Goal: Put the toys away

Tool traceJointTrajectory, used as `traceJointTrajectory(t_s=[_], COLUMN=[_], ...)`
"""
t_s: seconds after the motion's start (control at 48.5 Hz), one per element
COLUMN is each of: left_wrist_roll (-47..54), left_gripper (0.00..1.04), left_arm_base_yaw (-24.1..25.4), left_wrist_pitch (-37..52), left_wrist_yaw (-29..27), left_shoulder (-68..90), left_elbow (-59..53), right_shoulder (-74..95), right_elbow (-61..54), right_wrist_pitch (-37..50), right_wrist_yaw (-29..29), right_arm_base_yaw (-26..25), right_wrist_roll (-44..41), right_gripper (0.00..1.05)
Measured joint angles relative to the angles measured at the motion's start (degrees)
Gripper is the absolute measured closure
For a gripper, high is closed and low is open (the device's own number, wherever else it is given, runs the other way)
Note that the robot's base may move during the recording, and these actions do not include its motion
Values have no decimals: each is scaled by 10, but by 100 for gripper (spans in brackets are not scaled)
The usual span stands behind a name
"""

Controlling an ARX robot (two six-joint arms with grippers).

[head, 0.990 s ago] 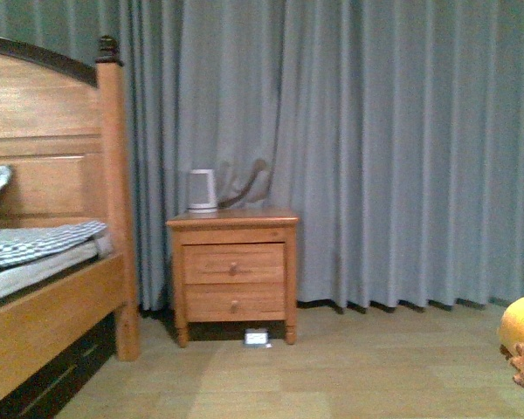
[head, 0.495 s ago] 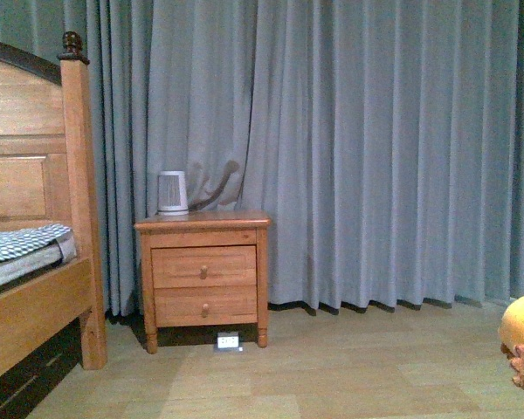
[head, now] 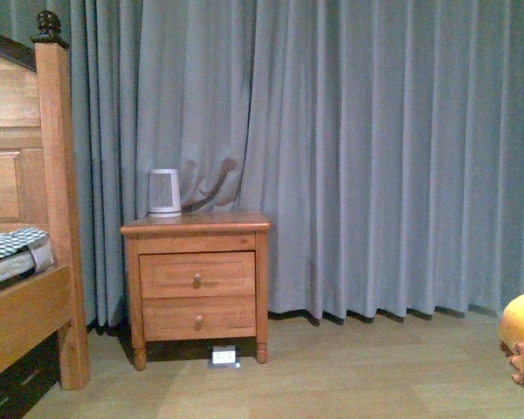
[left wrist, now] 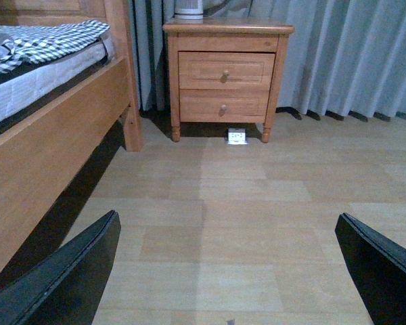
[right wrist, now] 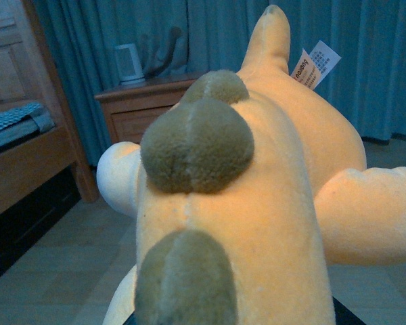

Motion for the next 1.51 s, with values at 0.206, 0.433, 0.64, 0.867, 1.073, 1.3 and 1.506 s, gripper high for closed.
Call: traceJointTrajectory(t_s=[0.206,0.433,0.64,0.867,1.073,1.3,1.506], left_wrist_roll=[0,0,0,0,0,0,0], left_gripper=[6,6,6,6,6,6,6], left_arm_base_yaw=[0,0,0,0,0,0,0], left_wrist_pitch=[0,0,0,0,0,0,0], left_wrist_yaw=[0,0,0,0,0,0,-1], left_shoulder=[0,0,0,0,0,0,0], left_elbow=[0,0,0,0,0,0,0], right_shoulder=[0,0,0,0,0,0,0], right_elbow=[0,0,0,0,0,0,0], right_wrist_pitch=[0,0,0,0,0,0,0], right_wrist_yaw=[0,0,0,0,0,0,0], right_arm_base_yaw=[0,0,0,0,0,0,0], right_wrist_roll=[0,0,0,0,0,0,0], right_gripper=[85,85,85,85,85,85,85])
